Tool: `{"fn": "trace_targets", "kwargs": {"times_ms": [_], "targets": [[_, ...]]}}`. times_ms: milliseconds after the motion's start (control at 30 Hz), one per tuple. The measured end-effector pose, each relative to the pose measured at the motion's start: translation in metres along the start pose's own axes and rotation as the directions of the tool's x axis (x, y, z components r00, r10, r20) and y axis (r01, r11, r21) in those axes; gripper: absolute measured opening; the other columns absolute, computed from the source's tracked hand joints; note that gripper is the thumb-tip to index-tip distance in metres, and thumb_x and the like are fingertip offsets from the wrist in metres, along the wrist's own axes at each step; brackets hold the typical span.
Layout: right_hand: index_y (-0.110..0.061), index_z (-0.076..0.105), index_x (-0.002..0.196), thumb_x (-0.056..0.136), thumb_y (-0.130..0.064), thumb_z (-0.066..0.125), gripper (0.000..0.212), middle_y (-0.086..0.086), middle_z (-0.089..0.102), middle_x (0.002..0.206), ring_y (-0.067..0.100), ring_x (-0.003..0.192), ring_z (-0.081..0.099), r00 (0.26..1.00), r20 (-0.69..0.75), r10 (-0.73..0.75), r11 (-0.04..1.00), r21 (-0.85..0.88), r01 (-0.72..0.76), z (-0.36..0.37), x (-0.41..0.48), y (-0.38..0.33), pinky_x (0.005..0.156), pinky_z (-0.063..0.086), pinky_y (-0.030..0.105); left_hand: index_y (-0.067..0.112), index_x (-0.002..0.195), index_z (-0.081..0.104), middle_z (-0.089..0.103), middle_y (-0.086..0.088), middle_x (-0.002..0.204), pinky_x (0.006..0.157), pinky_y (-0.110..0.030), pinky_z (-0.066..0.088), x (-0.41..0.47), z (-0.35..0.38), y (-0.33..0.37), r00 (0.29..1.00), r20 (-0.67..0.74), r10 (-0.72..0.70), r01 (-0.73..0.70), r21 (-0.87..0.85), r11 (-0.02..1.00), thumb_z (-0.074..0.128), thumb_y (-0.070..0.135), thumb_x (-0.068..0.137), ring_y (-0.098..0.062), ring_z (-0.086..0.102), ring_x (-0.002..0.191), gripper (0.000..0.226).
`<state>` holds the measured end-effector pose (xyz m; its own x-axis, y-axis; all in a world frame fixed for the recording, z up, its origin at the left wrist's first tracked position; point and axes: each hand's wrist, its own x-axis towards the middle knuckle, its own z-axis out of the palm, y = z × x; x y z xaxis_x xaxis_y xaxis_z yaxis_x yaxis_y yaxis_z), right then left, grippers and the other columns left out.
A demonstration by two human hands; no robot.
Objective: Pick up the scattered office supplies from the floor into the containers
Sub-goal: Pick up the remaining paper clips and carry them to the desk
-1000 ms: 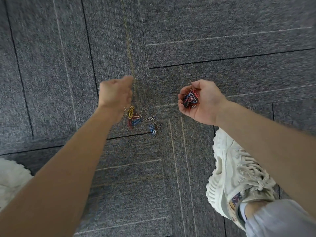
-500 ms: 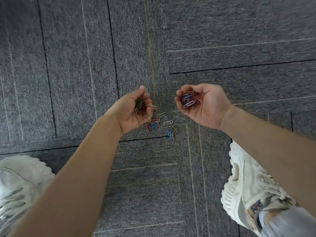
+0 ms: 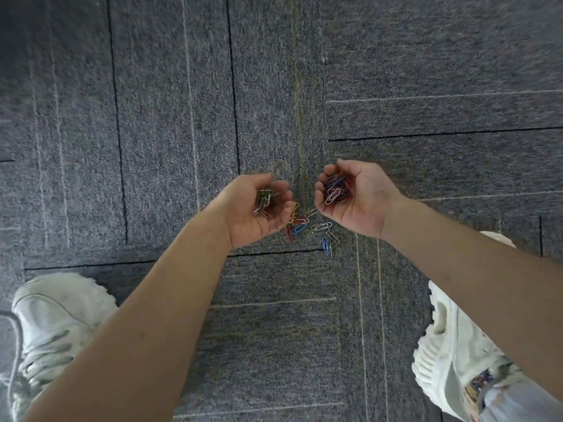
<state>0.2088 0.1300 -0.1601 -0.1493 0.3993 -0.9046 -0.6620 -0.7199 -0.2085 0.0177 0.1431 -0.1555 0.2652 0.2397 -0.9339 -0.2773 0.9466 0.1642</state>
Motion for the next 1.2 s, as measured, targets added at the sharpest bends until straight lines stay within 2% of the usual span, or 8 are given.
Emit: {"fn": "trace_targets", "kwargs": {"times_ms": [233, 467, 533, 700, 833, 1033, 1100, 1200], "targets": [[-0.007, 0.057, 0.084, 0.101, -0.023, 0.039, 0.029, 0.011, 0.058, 0.079, 0.022, 0.072, 0.055, 0.997, -0.073, -0.037, 0.992, -0.124, 0.028, 0.066, -0.045, -0.022, 0.063, 0.051, 0.032, 0.006, 0.094, 0.064, 0.064, -0.009, 0.078, 0.050, -0.026, 0.046, -0.045, -0.004, 0.039, 0.983, -0.139, 0.120, -0.098, 0.157, 0.983, 0.040, 0.028, 0.103, -0.016, 0.057, 0.059, 0.034], [-0.005, 0.060, 0.080, 0.102, -0.022, 0.038, 0.036, 0.013, 0.060, 0.076, 0.024, 0.070, 0.056, 0.990, 0.032, -0.137, 0.989, 0.059, 0.135, 0.142, -0.193, -0.019, 0.067, 0.049, 0.034, 0.010, 0.083, 0.059, 0.058, -0.006, 0.066, 0.041, -0.021, 0.045, -0.201, 0.005, 0.060, 0.958, -0.129, 0.256, -0.270, -0.106, 0.957, 0.036, 0.033, 0.104, -0.016, 0.052, 0.054, 0.038], [-0.004, 0.058, 0.076, 0.102, -0.023, 0.036, 0.039, 0.012, 0.057, 0.075, 0.023, 0.069, 0.053, 0.989, 0.027, -0.147, 0.986, 0.083, 0.145, 0.160, -0.249, -0.006, 0.066, 0.047, 0.033, 0.012, 0.079, 0.055, 0.055, -0.004, 0.063, 0.037, -0.019, 0.040, -0.259, 0.001, 0.053, 0.944, -0.136, 0.300, -0.313, -0.094, 0.945, 0.035, 0.036, 0.104, -0.015, 0.049, 0.049, 0.040], [-0.004, 0.053, 0.075, 0.103, -0.026, 0.035, 0.040, 0.012, 0.052, 0.076, 0.022, 0.067, 0.050, 0.970, 0.136, -0.203, 0.977, 0.100, 0.190, 0.202, -0.413, 0.047, 0.065, 0.046, 0.031, 0.017, 0.067, 0.043, 0.042, 0.000, 0.055, 0.035, -0.014, 0.024, -0.428, -0.016, 0.014, 0.873, -0.138, 0.467, -0.485, -0.155, 0.861, 0.034, 0.042, 0.103, -0.012, 0.035, 0.042, 0.044], [-0.002, 0.053, 0.081, 0.103, -0.025, 0.036, 0.036, 0.014, 0.051, 0.084, 0.023, 0.070, 0.050, 0.945, 0.220, -0.241, 0.963, 0.172, 0.206, 0.224, -0.523, 0.097, 0.067, 0.049, 0.034, 0.017, 0.064, 0.041, 0.039, -0.002, 0.055, 0.036, -0.012, 0.022, -0.552, -0.029, -0.038, 0.809, -0.173, 0.562, -0.588, -0.212, 0.780, 0.036, 0.040, 0.101, -0.013, 0.031, 0.047, 0.043], [-0.006, 0.046, 0.082, 0.101, -0.023, 0.034, 0.029, 0.009, 0.042, 0.083, 0.019, 0.066, 0.040, 0.917, 0.317, -0.243, 0.970, 0.072, 0.232, 0.280, -0.650, 0.189, 0.057, 0.039, 0.028, 0.016, 0.054, 0.038, 0.037, 0.000, 0.049, 0.035, -0.010, 0.019, -0.719, -0.051, -0.120, 0.676, -0.203, 0.708, -0.736, -0.156, 0.658, 0.035, 0.034, 0.100, -0.011, 0.031, 0.033, 0.049], [-0.006, 0.045, 0.084, 0.101, -0.023, 0.033, 0.026, 0.009, 0.041, 0.086, 0.019, 0.069, 0.040, 0.904, 0.363, -0.227, 0.973, 0.044, 0.227, 0.298, -0.685, 0.222, 0.060, 0.040, 0.029, 0.017, 0.050, 0.040, 0.036, 0.000, 0.050, 0.036, -0.010, 0.020, -0.761, -0.065, -0.143, 0.634, -0.179, 0.752, -0.773, -0.175, 0.610, 0.034, 0.035, 0.100, -0.010, 0.031, 0.036, 0.053], [-0.006, 0.046, 0.087, 0.101, -0.022, 0.033, 0.025, 0.009, 0.041, 0.089, 0.019, 0.076, 0.042, 0.885, 0.423, -0.197, 0.979, 0.032, 0.203, 0.325, -0.723, 0.265, 0.072, 0.042, 0.027, 0.017, 0.061, 0.038, 0.033, 0.000, 0.056, 0.037, -0.012, 0.023, -0.813, -0.093, -0.163, 0.579, -0.203, 0.790, -0.811, -0.247, 0.531, 0.034, 0.037, 0.100, -0.010, 0.028, 0.047, 0.044]]}}
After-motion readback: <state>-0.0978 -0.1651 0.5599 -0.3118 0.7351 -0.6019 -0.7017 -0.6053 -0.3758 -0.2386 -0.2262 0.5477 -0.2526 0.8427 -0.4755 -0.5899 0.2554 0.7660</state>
